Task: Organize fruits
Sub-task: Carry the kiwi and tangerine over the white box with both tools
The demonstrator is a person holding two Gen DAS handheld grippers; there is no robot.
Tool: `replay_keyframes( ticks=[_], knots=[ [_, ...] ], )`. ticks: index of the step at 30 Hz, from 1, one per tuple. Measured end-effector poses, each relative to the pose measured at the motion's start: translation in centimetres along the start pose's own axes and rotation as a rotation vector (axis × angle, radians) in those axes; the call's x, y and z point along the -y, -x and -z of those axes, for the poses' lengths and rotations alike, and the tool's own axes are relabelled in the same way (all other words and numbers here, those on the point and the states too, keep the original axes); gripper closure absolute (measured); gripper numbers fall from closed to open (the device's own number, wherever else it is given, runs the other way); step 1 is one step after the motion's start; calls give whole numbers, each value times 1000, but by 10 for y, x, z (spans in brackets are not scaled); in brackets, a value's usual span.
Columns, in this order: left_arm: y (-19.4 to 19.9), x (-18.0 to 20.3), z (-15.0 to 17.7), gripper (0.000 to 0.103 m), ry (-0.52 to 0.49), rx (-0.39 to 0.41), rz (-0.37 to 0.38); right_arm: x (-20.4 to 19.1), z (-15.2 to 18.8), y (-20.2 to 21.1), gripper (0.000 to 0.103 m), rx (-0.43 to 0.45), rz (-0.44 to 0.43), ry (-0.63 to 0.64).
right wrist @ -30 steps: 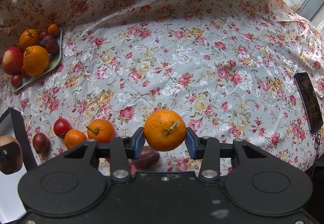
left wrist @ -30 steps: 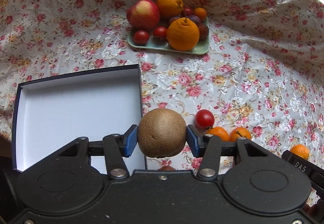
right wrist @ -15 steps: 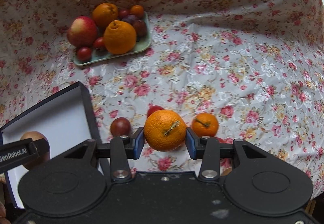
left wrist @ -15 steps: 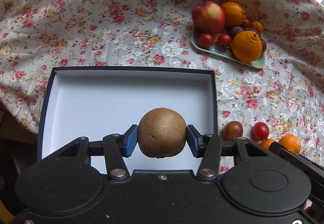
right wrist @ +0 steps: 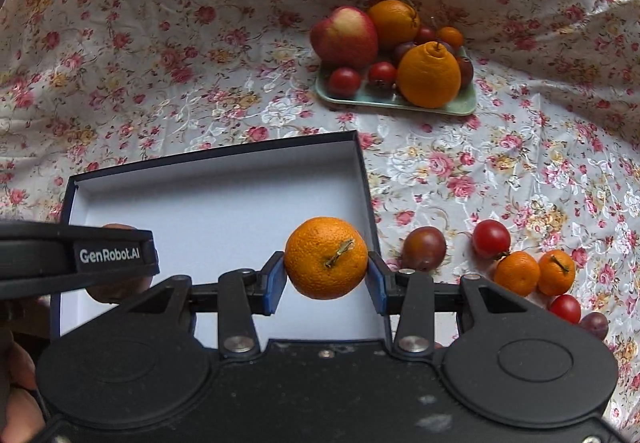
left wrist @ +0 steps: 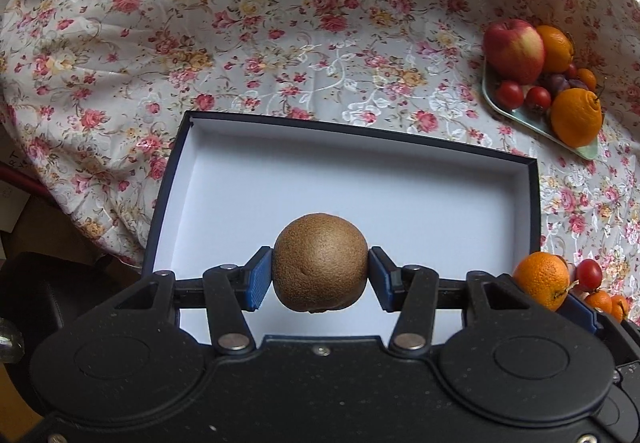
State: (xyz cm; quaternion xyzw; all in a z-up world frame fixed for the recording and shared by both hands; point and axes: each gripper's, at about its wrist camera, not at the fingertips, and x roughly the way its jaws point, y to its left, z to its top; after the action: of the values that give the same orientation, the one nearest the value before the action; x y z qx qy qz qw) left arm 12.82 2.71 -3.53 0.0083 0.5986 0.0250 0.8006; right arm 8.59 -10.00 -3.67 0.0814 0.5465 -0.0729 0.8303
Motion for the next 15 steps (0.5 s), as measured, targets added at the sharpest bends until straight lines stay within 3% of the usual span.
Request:
replay_keyframes(
  ticks=[15],
  knots=[
    [-14, -37, -1, 46, 37, -37, -12, -27, -4, -22, 59, 2, 29, 63]
  ],
)
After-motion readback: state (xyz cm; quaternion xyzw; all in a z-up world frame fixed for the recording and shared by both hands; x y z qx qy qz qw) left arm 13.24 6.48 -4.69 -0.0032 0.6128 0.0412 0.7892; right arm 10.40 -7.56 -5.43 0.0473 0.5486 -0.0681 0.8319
